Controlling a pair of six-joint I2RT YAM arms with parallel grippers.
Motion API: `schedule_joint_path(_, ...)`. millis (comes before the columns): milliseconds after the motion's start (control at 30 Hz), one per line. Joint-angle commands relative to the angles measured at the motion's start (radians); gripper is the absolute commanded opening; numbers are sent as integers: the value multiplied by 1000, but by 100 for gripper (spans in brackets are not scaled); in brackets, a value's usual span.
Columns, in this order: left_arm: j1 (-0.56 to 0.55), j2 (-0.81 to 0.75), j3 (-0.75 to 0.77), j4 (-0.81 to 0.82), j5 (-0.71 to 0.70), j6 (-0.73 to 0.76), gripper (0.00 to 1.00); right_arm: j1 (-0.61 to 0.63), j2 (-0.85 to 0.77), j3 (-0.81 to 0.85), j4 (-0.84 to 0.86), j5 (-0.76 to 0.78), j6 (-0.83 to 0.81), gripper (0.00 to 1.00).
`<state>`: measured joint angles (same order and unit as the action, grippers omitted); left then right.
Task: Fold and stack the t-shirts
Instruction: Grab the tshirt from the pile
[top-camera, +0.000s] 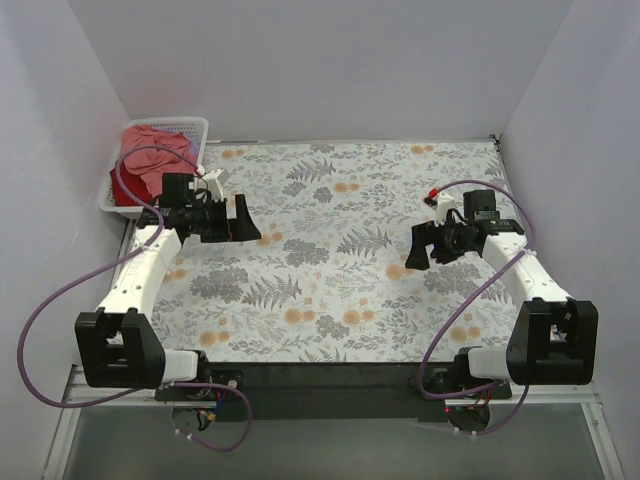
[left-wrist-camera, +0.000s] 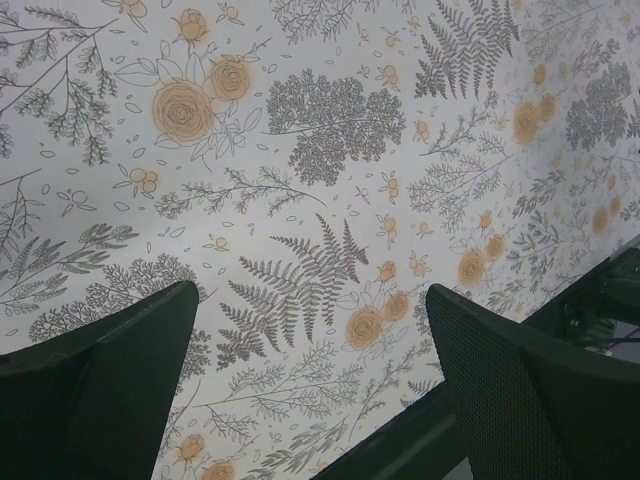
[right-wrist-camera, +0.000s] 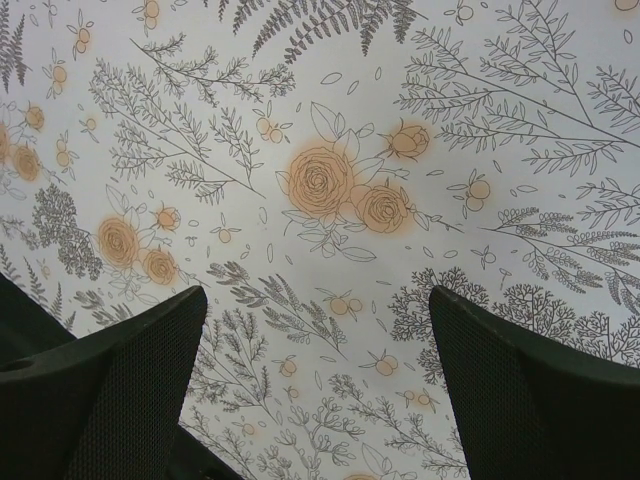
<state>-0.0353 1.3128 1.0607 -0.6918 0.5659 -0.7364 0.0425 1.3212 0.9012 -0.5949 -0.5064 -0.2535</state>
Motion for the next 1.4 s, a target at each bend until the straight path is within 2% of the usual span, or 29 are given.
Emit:
schedule_joint_path(0,5,40,117,-30,-36,5,98,2,-37,-5,24,-30,2,99)
schedule_joint_path(167,8,92,284,-38,-136,-29,98,2,-53,-10,26,-21,-9,98)
schedule_joint_path(300,34,146,384,-8,-121,-67,98,2,-71,-13,23,-8,-13,99)
schedule_joint_path(333,108,164,409,-6,-76,-81,98,2,-77,-15,24,-1,-15,98)
schedule_joint_path(433,228,230,490,26,0,-121,98,2,-85,-18,23,-3,-17,98)
schedule_joint_path(533,323,269,560,86,31,-129,98,2,-93,-25,21,-4,-24,98)
schedule_joint_path(600,357,350,635,65,28,-104,98,2,-102,-28,20,-17,-27,99)
schedule_joint_path(733,435,552,942,-31,-29,-64,98,2,-114,-30,9,-46,-39,98)
schedule_joint_path(900,459,738,1059,17,-170,-26,98,3,-122,-25,-2,-76,-41,98)
schedule_joint_path(1033,459,856,1153,52,-227,-21,97,3,-116,-22,-5,-90,-41,98)
schedule_joint_path(1167,459,936,1191,122,-231,-15,96,3,-96,-25,-9,-109,-47,98)
schedule_joint_path(1367,456,1046,1246,143,-262,-8,94,3,-70,-22,-16,-100,-50,98)
